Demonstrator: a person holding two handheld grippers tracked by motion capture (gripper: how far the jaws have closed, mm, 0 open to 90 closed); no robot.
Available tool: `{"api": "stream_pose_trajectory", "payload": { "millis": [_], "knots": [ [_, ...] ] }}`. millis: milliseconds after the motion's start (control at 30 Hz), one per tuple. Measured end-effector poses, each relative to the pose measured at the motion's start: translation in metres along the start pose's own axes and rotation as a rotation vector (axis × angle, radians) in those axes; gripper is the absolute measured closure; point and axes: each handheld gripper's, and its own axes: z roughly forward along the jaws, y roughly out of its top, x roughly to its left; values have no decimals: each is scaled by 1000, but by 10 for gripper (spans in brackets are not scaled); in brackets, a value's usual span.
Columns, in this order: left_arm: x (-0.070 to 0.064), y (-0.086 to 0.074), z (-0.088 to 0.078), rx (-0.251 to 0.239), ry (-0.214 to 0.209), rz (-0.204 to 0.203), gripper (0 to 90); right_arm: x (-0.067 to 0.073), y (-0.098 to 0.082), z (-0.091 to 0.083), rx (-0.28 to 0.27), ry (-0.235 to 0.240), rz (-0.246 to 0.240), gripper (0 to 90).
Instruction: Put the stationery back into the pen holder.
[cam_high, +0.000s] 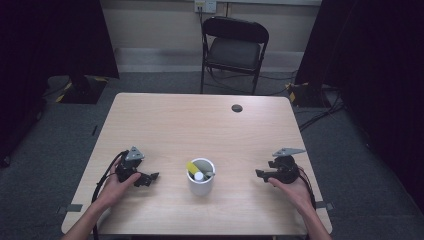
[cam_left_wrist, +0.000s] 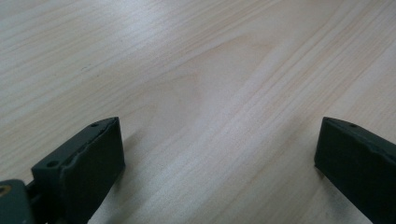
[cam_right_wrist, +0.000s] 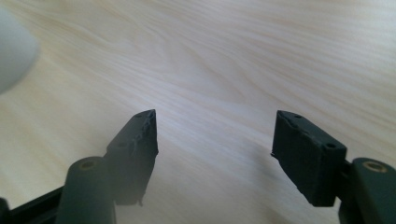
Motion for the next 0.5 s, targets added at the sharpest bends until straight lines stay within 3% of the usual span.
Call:
{"api": "stream_pose_trajectory", "payload": {
  "millis": [33,67,133,300,400,500],
  "knots": [
    [0,0,0,0,0,0,10,-1,-4,5,-4,-58,-6,286],
    [0,0,0,0,0,0,10,0,-6,7,-14,-66,-6,273],
    [0,0,0,0,0,0,9,4,-9,12,25,-82,-17,252],
    [0,0,0,0,-1,2,8,7,-14,16,-18,-110,-24,219],
    [0,0,0,0,-3,1,7,6,-21,19,-86,-125,-11,181],
    [0,0,0,-2,-1,1,7,6,-22,19,-88,-138,-4,180]
  ]
}}
